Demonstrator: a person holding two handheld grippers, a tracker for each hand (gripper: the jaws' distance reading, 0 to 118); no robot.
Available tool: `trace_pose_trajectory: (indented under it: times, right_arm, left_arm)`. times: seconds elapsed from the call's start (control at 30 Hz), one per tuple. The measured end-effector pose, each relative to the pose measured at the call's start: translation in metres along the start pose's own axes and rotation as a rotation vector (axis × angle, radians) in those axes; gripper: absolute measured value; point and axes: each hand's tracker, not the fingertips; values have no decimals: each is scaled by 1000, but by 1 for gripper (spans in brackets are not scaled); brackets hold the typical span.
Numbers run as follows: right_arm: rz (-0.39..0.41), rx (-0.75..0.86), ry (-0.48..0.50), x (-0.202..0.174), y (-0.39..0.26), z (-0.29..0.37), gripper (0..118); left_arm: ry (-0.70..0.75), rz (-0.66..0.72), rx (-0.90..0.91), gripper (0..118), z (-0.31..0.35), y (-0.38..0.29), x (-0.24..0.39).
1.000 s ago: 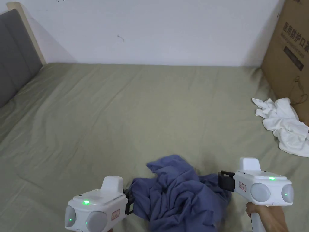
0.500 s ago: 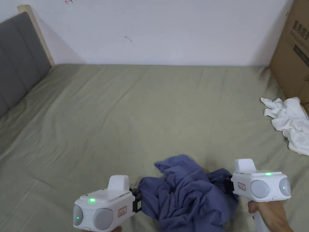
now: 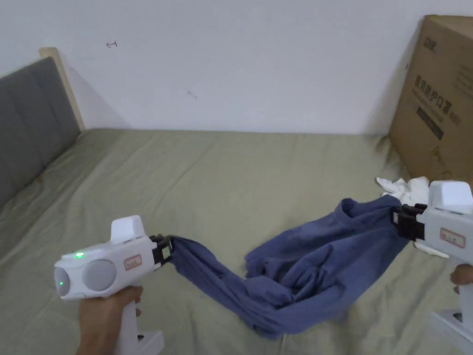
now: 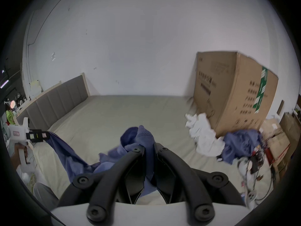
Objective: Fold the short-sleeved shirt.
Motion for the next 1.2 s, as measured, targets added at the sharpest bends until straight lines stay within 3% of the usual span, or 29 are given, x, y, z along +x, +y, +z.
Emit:
trace_pose_trajectory:
  times: [0.33,0.7,0.93,1.2]
  right_arm:
    - [-1,117,-133,18,95,-1,8]
    - [-53,162,-152,11,143,-41,8]
    - [-79,109,-140,-3,113,-91,8]
    - [-167,-15,-98,-7,19,-128,8]
  left_arm:
    - [130,-59,215,0,34,155,-7]
    - [202,-119,304,0,21,248,6]
    - [252,-150,275,0,-19,236,-6]
    - [267,-102,120,0,-53,135,-51]
